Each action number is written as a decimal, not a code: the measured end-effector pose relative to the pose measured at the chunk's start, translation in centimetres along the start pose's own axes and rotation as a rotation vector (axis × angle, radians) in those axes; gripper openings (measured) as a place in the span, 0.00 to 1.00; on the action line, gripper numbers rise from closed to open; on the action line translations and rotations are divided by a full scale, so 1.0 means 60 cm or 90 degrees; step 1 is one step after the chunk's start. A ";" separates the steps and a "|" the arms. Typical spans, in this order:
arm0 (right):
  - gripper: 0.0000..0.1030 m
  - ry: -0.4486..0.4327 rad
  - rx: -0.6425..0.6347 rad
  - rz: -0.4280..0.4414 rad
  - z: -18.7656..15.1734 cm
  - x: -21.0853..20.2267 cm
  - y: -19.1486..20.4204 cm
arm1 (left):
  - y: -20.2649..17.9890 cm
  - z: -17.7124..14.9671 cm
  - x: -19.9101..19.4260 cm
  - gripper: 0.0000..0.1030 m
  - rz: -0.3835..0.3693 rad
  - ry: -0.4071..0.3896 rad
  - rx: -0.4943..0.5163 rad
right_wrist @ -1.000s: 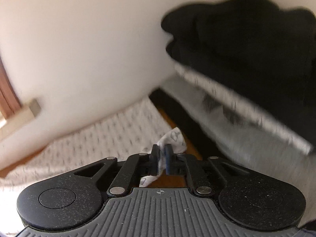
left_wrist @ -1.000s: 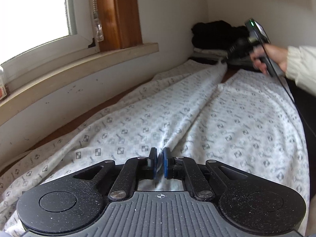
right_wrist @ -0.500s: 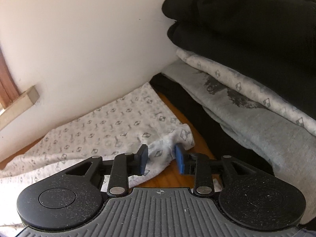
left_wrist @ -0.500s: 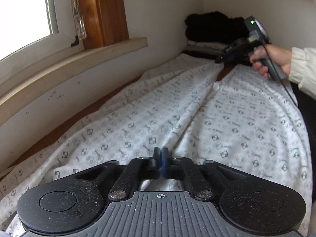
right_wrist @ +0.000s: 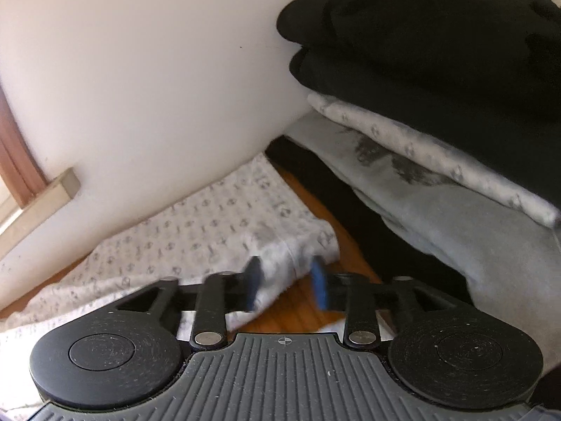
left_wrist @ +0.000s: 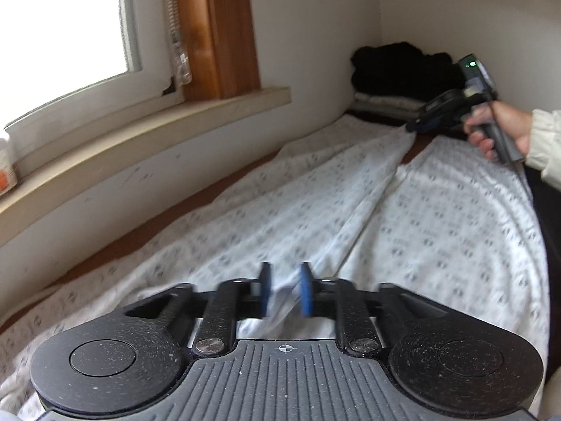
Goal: Fold clothes
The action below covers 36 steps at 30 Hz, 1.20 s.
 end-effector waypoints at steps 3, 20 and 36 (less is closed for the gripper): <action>0.38 0.010 0.007 0.008 -0.013 -0.003 -0.011 | 0.010 -0.017 -0.010 0.33 0.005 0.014 0.002; 0.04 -0.062 -0.006 0.028 0.040 -0.002 0.025 | 0.050 0.026 -0.042 0.04 0.059 -0.047 0.003; 0.03 -0.150 -0.034 0.070 0.203 -0.020 0.131 | 0.143 0.155 -0.093 0.03 0.134 -0.134 -0.005</action>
Point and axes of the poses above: each gripper's, at about its wrist camera, not at the fingertips, and x roughly the way its jaws point, y to its left, z to its top, the point moved 7 cm from there along x, roughly the way its jaws point, and after that the axes turned 13 degrees about -y, right-handed, at the moved point
